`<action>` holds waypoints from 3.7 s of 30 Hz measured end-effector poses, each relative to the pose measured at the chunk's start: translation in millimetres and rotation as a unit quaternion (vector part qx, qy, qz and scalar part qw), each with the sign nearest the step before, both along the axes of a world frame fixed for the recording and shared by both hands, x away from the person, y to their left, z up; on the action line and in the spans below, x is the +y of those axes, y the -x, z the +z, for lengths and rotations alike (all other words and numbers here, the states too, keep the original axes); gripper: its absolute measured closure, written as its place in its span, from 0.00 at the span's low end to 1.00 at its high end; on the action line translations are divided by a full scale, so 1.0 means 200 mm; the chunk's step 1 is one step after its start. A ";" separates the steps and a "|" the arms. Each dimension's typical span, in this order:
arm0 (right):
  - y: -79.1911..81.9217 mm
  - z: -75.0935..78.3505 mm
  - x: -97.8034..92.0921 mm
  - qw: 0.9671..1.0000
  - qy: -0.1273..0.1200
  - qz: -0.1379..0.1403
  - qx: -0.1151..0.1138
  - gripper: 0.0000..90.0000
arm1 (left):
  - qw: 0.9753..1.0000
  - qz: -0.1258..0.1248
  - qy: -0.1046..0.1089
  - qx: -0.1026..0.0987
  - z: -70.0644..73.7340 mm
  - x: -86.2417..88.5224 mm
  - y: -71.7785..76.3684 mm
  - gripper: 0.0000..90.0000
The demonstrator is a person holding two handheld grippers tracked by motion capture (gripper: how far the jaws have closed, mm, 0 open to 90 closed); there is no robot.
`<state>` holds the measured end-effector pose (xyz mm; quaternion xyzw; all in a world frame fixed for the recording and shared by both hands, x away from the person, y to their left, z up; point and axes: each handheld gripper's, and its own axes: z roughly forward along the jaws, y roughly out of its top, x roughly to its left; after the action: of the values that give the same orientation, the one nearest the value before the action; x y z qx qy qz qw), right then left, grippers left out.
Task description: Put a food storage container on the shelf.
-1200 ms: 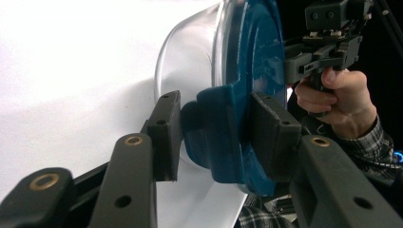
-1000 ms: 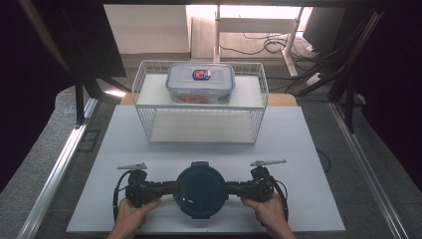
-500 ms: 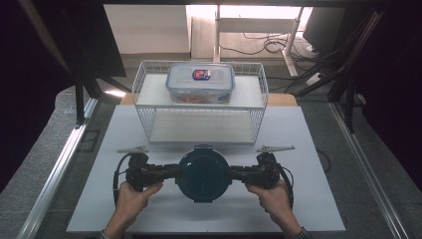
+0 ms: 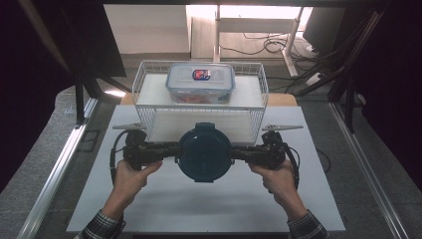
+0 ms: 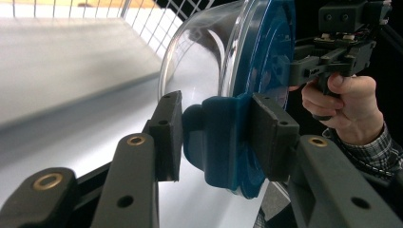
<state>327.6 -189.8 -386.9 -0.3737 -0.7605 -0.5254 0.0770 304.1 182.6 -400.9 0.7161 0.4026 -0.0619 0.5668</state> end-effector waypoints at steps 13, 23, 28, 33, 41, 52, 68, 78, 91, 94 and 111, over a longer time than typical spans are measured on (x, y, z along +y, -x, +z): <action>-0.11 0.22 0.04 1.000 0.000 0.000 -0.022 0.64 | 1.000 0.007 0.002 -0.011 0.20 0.03 -0.09 0.65; -0.18 0.40 0.06 0.999 -0.003 -0.007 -0.048 0.64 | 1.000 0.003 0.006 -0.026 0.37 0.05 -0.18 0.65; -0.23 0.48 0.07 0.999 -0.006 -0.007 -0.054 0.64 | 0.999 0.006 -0.001 -0.036 0.46 0.07 -0.23 0.65; -0.29 0.56 0.09 0.998 -0.018 -0.010 -0.059 0.64 | 0.999 0.006 -0.005 -0.040 0.57 0.08 -0.29 0.65; -0.37 0.64 0.11 0.998 -0.025 -0.018 -0.059 0.64 | 0.999 0.009 0.001 -0.040 0.65 0.10 -0.38 0.64; -0.49 0.77 0.14 0.997 -0.027 -0.030 -0.064 0.64 | 0.999 0.010 0.013 -0.040 0.75 0.13 -0.52 0.64; -0.69 0.74 0.18 0.997 -0.041 -0.049 -0.044 0.64 | 0.999 0.034 0.025 -0.023 0.73 0.17 -0.73 0.64; -0.74 0.75 0.21 0.996 -0.020 -0.070 -0.052 0.59 | 0.998 0.048 0.032 -0.015 0.71 0.16 -0.79 0.61; -0.80 0.71 0.22 0.994 -0.049 -0.094 -0.036 0.56 | 0.997 0.069 0.033 0.000 0.69 0.17 -0.85 0.60; -0.81 0.69 0.24 0.993 -0.039 -0.104 -0.033 0.55 | 0.996 0.093 0.004 -0.007 0.69 0.15 -0.84 0.62; -0.62 0.77 0.20 0.972 0.056 -0.134 -0.182 0.94 | 0.990 0.100 0.016 -0.103 0.72 0.21 -0.57 0.75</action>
<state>452.3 -149.6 -233.5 -0.3742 -0.7326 -0.5469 -0.1553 418.3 223.7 -257.7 0.6657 0.4106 0.0624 0.6200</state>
